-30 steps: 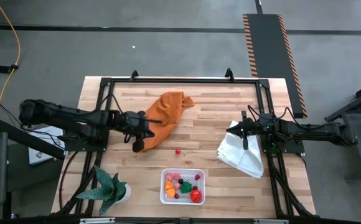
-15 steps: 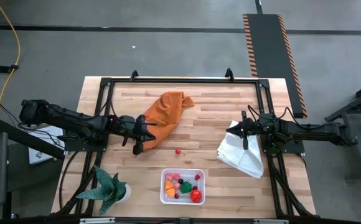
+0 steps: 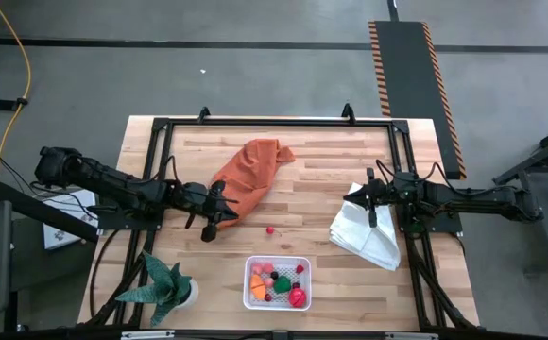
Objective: Pick and placing Produce into tupperware
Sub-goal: Put the red cherry into the white bin
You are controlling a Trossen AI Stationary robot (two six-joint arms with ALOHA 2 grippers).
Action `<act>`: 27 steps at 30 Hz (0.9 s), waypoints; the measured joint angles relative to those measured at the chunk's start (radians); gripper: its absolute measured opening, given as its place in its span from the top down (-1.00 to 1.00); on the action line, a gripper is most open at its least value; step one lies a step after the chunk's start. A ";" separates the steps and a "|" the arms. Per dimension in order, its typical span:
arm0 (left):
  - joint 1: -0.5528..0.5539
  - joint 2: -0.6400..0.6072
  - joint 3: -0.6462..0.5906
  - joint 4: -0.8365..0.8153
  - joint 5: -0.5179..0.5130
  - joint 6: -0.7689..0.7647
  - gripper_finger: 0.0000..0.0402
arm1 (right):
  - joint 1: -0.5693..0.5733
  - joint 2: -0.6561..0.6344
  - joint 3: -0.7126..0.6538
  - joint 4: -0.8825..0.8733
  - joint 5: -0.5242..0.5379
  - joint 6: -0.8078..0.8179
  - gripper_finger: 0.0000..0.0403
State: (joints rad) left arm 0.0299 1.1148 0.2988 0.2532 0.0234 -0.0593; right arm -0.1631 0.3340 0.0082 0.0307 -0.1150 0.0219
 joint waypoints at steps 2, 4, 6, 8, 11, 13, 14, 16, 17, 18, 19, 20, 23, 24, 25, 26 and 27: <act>0.001 0.021 0.000 0.030 0.011 0.001 0.91 | 0.000 0.000 0.000 0.000 0.000 0.000 1.00; 0.001 0.041 0.000 0.045 0.020 0.003 0.91 | 0.000 0.000 0.000 0.000 0.000 0.000 1.00; 0.001 0.064 0.000 0.060 0.039 0.003 0.91 | 0.000 0.000 0.000 0.000 0.000 0.000 1.00; 0.001 0.089 0.000 0.068 0.063 0.003 0.91 | 0.000 0.000 0.000 0.000 0.000 0.000 1.00; 0.001 0.121 0.000 0.107 0.074 -0.001 0.91 | 0.000 0.000 0.000 0.000 0.000 0.000 1.00; 0.001 0.133 0.000 0.130 0.078 -0.004 0.91 | 0.000 0.000 0.000 0.000 0.000 0.000 1.00; 0.001 0.136 0.000 0.150 0.078 0.000 0.91 | 0.000 0.000 0.000 0.000 0.000 0.000 1.00; 0.001 0.139 0.001 0.174 0.080 0.008 0.94 | 0.000 0.000 0.000 0.000 0.000 0.000 1.00; 0.001 0.140 0.001 0.174 0.081 0.011 0.97 | 0.000 0.000 0.000 0.000 0.000 0.000 1.00; 0.001 0.140 0.001 0.173 0.081 0.014 0.98 | 0.000 0.000 0.000 0.000 0.000 0.000 1.00; 0.001 0.140 0.001 0.173 0.081 0.021 0.99 | 0.000 0.000 0.000 0.000 0.000 0.000 1.00; 0.001 0.140 0.001 0.170 0.081 0.029 0.98 | 0.000 0.000 0.000 0.000 0.000 0.000 1.00; 0.001 0.140 0.001 0.162 0.093 0.056 0.96 | 0.000 0.000 0.000 0.000 0.000 0.000 1.00; 0.001 0.140 0.001 0.162 0.097 0.063 0.96 | 0.000 0.000 0.000 0.000 0.000 0.000 1.00; 0.001 0.140 0.001 0.162 0.098 0.069 0.95 | 0.000 0.000 0.000 0.000 0.000 0.000 1.00; 0.002 0.140 0.001 0.162 0.098 0.077 0.95 | 0.000 0.000 0.000 0.000 0.000 0.000 1.00; 0.002 0.140 0.001 0.162 0.098 0.084 0.95 | 0.000 0.000 0.000 0.000 0.000 0.000 1.00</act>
State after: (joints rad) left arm 0.0315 1.2549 0.2996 0.4155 0.1211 0.0248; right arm -0.1635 0.3339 0.0082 0.0303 -0.1151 0.0219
